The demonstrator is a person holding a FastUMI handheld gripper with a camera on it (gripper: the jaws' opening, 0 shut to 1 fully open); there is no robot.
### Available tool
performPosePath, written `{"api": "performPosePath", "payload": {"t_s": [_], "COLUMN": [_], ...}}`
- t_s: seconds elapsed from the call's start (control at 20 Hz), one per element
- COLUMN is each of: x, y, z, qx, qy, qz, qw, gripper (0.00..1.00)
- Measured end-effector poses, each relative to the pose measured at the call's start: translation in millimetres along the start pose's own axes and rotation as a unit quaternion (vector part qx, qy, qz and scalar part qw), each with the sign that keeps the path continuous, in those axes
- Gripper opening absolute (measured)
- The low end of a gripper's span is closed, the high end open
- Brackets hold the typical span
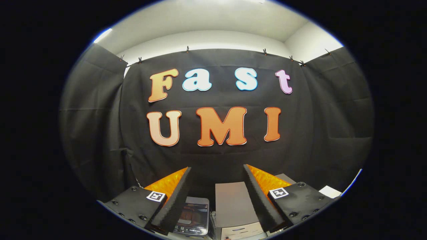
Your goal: Put the clothes into the washing machine and then close the washing machine lid.
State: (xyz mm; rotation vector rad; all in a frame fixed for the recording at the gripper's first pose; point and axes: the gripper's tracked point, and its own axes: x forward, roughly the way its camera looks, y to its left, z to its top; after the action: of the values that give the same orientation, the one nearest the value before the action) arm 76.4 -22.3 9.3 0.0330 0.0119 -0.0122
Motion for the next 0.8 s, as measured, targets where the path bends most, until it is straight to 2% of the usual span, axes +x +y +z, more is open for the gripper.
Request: {"api": "performPosePath", "payload": {"t_s": [0.8], "x": [4.5], "y": [13.2], "z": [-3.3], "qx": [-0.005], "qy": [-0.002], "qz": [-0.005], "qw": [1.000], "gripper": [0.97]}}
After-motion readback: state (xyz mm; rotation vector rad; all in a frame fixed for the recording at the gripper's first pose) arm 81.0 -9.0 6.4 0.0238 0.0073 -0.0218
